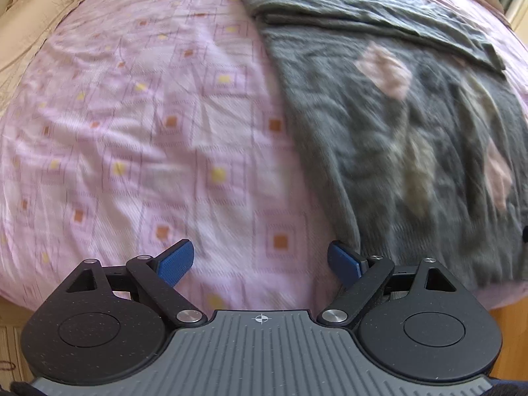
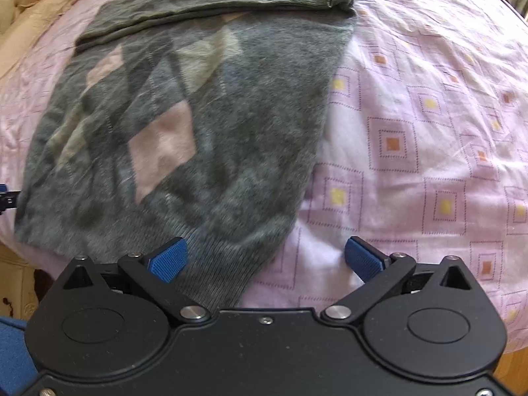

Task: Fold small clothes
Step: 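Position both open grippers at the ribbed hem of the sweater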

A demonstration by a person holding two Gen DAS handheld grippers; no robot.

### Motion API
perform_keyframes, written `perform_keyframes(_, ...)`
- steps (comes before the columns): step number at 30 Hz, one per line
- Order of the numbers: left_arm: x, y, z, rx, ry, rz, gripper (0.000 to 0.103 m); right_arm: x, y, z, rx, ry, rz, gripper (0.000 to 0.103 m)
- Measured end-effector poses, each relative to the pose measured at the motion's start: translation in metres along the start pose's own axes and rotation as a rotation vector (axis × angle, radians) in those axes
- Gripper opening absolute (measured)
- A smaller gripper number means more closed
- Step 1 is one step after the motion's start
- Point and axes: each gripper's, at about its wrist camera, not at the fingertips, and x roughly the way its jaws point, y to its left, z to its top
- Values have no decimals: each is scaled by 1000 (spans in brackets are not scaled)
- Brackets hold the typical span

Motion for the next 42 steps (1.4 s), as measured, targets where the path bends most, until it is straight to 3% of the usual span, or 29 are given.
perform_keyframes(8,-16,-17,-12,22,-48,-40,88,-20,-14,-23,21,-54,69,84)
perform_keyframes(9,-17,-20,-14,33,-50,-47,88,-18,-18,-10,26,-56,77,82)
perform_keyframes(14,-21,-27,-19,44,-52,-64,88,-21,-20,-11,55,-70,139,71)
perform_keyframes(23,-37,-31,-22,35,-87,-133,88,-19,-19,-20,72,-52,222,65)
perform_keyframes(30,-28,-30,-25,38,-61,-108,88,-13,-11,-20,58,-58,245,65)
perform_keyframes(39,-8,-34,-15,58,-53,-131,88,-9,-10,-18,58,-100,272,67)
perform_keyframes(42,-2,-34,-6,58,-55,-143,87,-7,-10,-15,60,-114,289,72)
